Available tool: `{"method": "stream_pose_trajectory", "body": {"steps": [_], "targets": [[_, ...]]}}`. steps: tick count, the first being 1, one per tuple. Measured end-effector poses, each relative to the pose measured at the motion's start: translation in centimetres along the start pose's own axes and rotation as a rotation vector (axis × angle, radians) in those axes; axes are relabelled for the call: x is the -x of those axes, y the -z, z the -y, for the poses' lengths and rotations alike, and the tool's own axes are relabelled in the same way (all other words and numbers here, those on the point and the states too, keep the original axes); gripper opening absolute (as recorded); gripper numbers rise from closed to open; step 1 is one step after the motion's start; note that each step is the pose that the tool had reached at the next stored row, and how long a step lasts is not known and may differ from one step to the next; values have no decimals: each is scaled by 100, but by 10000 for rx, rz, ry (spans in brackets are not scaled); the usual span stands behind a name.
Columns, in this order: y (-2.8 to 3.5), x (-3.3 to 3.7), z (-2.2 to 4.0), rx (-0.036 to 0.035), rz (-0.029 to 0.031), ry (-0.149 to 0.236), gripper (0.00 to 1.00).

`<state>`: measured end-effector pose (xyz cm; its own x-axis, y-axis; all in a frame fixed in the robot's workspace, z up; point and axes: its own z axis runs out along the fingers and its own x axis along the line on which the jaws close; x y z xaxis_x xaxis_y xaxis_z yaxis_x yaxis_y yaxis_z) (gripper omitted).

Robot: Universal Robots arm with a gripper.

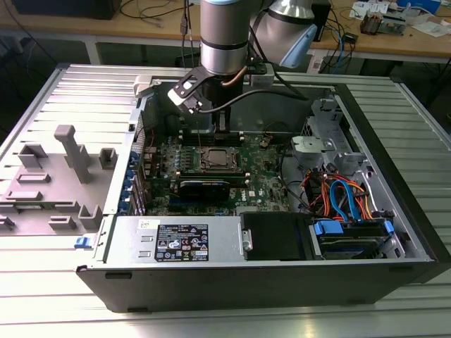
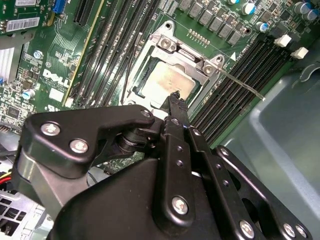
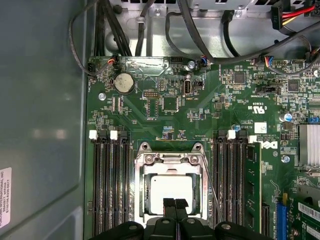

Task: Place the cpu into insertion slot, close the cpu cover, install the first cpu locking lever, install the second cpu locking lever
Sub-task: 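Install the first cpu locking lever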

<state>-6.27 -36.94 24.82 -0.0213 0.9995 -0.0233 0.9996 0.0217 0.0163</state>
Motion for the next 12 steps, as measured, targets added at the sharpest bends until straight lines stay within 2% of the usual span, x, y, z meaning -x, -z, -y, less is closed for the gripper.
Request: {"method": "stream_pose_trajectory", "body": {"steps": [1,6,12], "targets": [[0,0,0,3,-2,124,11],[-3,0,0,36,-25,1542,11],[6,1,1,59,-40,2619,11]]}}
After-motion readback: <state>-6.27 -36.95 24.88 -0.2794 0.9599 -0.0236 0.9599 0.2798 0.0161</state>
